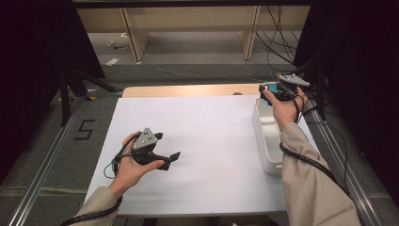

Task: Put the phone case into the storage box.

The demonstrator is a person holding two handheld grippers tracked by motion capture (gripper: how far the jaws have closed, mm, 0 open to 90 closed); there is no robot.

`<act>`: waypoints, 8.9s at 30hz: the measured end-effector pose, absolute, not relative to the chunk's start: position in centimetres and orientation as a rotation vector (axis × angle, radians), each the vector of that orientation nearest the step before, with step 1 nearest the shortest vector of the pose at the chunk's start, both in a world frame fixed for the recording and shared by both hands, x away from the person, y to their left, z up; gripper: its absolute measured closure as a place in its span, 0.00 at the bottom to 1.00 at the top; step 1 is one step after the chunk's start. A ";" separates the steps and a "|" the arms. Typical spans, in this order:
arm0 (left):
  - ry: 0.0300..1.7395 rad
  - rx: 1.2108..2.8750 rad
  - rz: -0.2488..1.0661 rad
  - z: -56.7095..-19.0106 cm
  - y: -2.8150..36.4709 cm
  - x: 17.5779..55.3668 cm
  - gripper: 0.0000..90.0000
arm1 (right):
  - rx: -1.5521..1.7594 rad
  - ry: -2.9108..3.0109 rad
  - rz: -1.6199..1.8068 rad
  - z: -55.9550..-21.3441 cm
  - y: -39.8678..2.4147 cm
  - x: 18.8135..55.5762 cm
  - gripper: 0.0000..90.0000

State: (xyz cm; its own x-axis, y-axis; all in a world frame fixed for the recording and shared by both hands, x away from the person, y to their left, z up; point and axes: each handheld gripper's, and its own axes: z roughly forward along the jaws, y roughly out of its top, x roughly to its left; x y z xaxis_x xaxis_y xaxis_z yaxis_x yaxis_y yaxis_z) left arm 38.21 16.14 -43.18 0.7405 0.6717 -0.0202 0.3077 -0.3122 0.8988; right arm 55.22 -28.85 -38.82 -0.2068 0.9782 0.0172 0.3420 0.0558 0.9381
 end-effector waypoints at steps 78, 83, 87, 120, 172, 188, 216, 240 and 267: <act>0.753 1.910 0.441 -43.2 16.2 38.2 0.03 | 1.341 1.676 1.093 -40.8 -28.1 56.5 0.20; 0.752 1.911 0.441 -43.2 16.2 38.2 0.03 | 1.345 1.679 1.087 -41.0 -28.1 56.6 0.20; 0.752 1.911 0.441 -43.2 16.2 38.2 0.03 | 1.342 1.682 1.081 -41.2 -28.1 56.6 0.20; 0.752 1.910 0.439 -43.2 16.2 38.2 0.03 | 1.347 1.694 1.066 -42.2 -28.1 57.2 0.17; 0.759 1.910 0.444 -43.3 16.1 38.3 0.03 | 1.393 1.667 1.149 -40.7 -29.2 53.5 0.03; 0.763 1.909 0.447 -43.2 16.2 38.3 0.03 | 1.342 1.717 1.181 -40.4 -29.2 51.2 0.07; 0.765 1.909 0.447 -43.2 16.2 38.3 0.03 | 1.200 1.798 1.280 -39.7 -27.5 47.8 0.12; 0.770 1.905 0.444 -43.2 16.2 38.3 0.03 | 1.091 1.864 1.355 -38.9 -26.2 45.5 0.16; 0.772 1.902 0.444 -43.2 16.3 38.3 0.03 | 1.036 1.949 1.395 -39.3 -25.8 42.9 0.17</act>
State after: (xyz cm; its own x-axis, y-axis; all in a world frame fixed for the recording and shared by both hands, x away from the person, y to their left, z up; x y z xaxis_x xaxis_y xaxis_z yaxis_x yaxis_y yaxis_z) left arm 38.31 16.27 -43.16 0.7291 0.6838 -0.0289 0.3187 -0.3019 0.8985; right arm 42.89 -25.84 -39.31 -0.5695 0.8218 0.0170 0.2811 0.1752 0.9436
